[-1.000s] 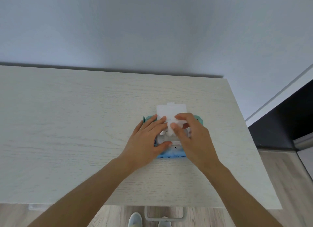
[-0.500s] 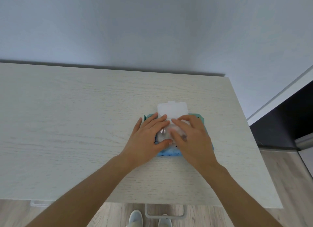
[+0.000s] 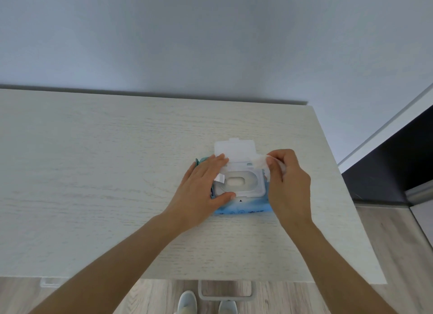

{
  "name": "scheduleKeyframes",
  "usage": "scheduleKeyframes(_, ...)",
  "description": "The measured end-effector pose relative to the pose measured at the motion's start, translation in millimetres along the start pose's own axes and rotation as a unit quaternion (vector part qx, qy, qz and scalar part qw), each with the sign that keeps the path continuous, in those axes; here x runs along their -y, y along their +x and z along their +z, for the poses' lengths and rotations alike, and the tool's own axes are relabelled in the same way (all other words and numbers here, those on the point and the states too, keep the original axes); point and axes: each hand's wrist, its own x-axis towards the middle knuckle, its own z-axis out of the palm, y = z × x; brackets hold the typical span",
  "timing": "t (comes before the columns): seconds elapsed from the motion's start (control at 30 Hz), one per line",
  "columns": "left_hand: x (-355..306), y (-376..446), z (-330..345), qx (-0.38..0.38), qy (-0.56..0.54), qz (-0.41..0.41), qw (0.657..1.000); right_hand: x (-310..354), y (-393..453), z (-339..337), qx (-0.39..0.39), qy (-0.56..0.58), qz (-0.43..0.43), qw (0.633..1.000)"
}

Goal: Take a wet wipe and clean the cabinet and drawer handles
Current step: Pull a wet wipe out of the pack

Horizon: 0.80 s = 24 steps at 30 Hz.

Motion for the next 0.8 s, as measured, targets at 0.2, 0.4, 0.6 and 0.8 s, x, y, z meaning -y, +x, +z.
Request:
scheduleKeyframes(0.2,-10.1,-7.4,-4.0,-0.029,0.077,0.039,0.996,-11.9,-4.0,-10.8,-0.033,0.032,0.029,0.999)
scheduleKeyframes(0.4,-16.8,-3.4,4.4,0.124,0.290,0.107,0.943,-10.3,-8.1,-14.3,-0.018,0.081,0.041,0.996)
scheduleKeyframes(0.6,-7.7,15.6,-2.0,0.032,0.201,0.057,0.977,-12.4,-12.8,-8.2,0.002,0.120,0.087,0.989)
scheduleKeyframes(0.8,-10.0,64.9,-6.5,0.039,0.102,-0.100,0.989,-13.7,-9.9,-12.7,0.017,0.143,0.113,0.983)
